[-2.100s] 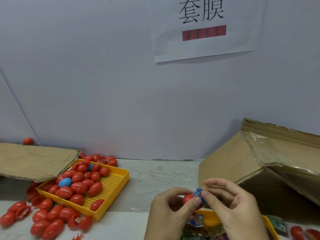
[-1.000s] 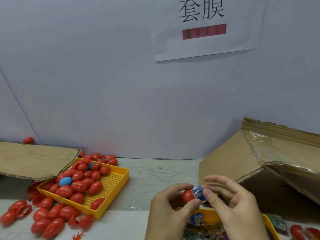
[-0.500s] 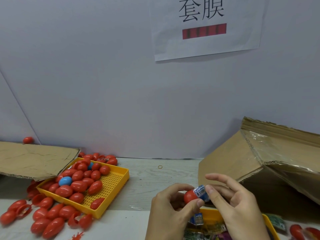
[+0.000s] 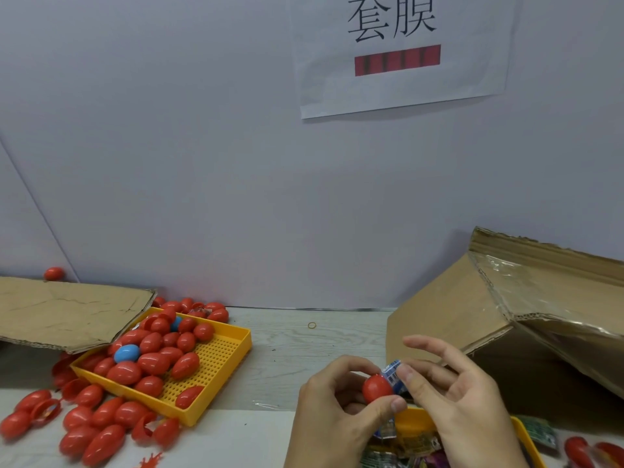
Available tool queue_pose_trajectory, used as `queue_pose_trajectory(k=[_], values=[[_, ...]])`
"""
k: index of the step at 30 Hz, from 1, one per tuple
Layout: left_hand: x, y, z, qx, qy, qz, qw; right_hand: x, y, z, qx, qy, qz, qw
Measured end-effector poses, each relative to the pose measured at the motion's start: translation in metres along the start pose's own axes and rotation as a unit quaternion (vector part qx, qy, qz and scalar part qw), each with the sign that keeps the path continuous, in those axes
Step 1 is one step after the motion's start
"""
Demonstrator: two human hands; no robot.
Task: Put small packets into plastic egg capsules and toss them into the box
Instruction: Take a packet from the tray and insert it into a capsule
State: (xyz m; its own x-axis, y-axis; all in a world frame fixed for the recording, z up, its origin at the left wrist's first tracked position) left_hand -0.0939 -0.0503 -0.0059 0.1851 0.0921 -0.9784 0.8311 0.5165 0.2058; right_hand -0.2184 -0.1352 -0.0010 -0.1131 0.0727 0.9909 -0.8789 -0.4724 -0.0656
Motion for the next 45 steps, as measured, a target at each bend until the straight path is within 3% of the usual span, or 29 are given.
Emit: queue_pose_trajectory(k=[15, 25, 28, 33, 38, 45], values=[[0.004, 0.001, 0.002, -0.01, -0.036, 0.076, 0.996, -0.001, -0.002, -0.002, 0.02, 0.019, -0.051, 0.998], [0.006, -0.001, 0.0, -0.048, -0.059, 0.05, 0.996, 0.003, -0.005, -0.005, 0.021, 0.099, -0.089, 0.991], [0.004, 0.002, 0.001, -0.08, -0.037, -0.016, 0.996, 0.005, -0.008, -0.007, 0.01, 0.172, -0.146, 0.974], [0.0, 0.0, 0.001, -0.062, 0.009, -0.113, 0.992, 0.004, -0.02, -0.011, 0.034, 0.28, -0.312, 0.907], [0.0, -0.006, 0.0, -0.042, 0.023, -0.117, 0.992, 0.004, -0.02, -0.009, 0.04, 0.344, -0.39, 0.853], [0.002, -0.009, 0.0, -0.028, 0.04, -0.127, 0.991, 0.004, -0.016, -0.009, 0.013, 0.374, -0.346, 0.86]])
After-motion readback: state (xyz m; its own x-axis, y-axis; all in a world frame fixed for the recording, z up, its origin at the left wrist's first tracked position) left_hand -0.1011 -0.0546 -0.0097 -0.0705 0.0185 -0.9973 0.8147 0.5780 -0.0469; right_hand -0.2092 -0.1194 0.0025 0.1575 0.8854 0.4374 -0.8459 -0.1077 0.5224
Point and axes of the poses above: each hand's wrist, its own z-axis towards the middle knuckle, its own y-axis out of the back of the hand, x = y × z, the point moved 3 cm from there along z, towards the middle knuckle, and after that the axes turned 6 degrees about y, right-handed, at the moved point
